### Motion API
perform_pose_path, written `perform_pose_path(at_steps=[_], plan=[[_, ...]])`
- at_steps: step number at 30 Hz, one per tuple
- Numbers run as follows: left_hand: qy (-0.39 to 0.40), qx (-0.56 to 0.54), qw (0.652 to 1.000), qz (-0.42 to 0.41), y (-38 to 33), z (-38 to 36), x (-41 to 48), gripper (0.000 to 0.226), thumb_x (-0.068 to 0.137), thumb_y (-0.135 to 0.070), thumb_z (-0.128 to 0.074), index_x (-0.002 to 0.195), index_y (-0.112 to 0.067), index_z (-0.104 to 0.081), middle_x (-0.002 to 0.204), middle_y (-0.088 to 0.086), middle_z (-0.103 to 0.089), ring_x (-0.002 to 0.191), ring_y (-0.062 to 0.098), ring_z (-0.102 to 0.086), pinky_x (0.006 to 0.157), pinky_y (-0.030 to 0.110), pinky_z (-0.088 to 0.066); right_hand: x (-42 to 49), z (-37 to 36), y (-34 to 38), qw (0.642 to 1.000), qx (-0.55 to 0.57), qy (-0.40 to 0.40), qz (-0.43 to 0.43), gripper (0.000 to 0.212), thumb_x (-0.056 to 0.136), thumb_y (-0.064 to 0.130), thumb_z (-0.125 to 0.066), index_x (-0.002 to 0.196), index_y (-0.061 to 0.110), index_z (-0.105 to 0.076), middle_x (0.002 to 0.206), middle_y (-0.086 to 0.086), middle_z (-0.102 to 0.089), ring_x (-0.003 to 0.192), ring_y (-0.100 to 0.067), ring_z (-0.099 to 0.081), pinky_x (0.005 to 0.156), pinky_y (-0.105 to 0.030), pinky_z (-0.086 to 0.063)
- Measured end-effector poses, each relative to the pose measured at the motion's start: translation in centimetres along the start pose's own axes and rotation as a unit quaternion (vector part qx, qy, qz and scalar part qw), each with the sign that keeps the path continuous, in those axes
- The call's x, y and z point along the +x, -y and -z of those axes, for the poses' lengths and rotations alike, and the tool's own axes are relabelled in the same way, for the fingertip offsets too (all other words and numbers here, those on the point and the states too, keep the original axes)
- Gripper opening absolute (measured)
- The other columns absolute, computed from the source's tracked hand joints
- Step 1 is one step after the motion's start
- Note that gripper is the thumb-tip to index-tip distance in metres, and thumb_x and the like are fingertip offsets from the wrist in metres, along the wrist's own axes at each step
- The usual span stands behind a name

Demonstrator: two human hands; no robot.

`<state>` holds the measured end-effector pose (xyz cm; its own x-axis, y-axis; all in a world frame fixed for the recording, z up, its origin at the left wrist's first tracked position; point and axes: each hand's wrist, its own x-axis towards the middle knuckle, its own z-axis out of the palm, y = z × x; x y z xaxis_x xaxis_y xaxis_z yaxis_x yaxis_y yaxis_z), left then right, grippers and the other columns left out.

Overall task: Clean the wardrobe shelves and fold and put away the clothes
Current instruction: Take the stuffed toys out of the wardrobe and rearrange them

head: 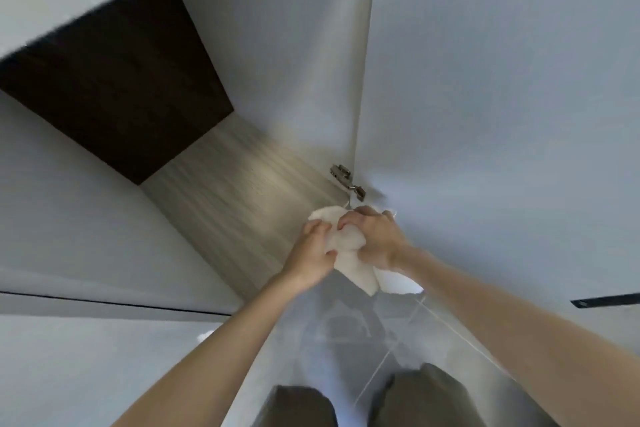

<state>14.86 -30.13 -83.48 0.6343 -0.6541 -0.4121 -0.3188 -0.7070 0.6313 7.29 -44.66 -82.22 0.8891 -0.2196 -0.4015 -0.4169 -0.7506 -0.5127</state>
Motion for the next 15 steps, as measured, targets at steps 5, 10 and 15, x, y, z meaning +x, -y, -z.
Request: perform_pose_path(at_steps=[5,10,15], plan=[[0.019,-0.102,0.992,-0.076,-11.1,8.6,-9.0,0.068,0.084,-0.008,-0.062,0.144,-0.012,-0.032,0.131,-0.009,-0.029,0.127,0.002,-0.031,0.098,0.002,-0.022,-11.5,11.5,5.0,0.998,0.058,-0.022,-0.007,0.055,0.070,0.005,-0.052,0.113,0.038,-0.049,0.128,0.015,-0.045,0.103,-0.028,-0.043,0.090,-0.033,-0.038],[0.063,-0.063,0.993,-0.073,-20.5,16.8,-17.6,0.024,0.088,-0.021,-0.066,0.109,-0.026,-0.056,0.101,-0.018,-0.055,0.098,0.011,-0.054,0.077,0.016,-0.039,-24.0,22.3,11.3,0.998,0.057,-0.019,-0.008,0.055,0.069,-0.003,-0.050,0.103,0.039,-0.046,0.113,0.020,-0.049,0.106,-0.025,-0.040,0.085,-0.033,-0.040],[0.058,-0.007,0.974,-0.217,-31.3,24.3,-25.9,0.010,0.092,-0.024,-0.060,0.101,-0.019,-0.062,0.095,-0.006,-0.060,0.093,0.015,-0.055,0.076,0.027,-0.041,-35.1,31.9,18.3,0.995,0.063,-0.065,-0.050,0.082,0.077,0.010,-0.057,0.142,0.050,-0.024,0.149,0.019,-0.022,0.116,-0.020,-0.027,0.091,-0.033,-0.039]])
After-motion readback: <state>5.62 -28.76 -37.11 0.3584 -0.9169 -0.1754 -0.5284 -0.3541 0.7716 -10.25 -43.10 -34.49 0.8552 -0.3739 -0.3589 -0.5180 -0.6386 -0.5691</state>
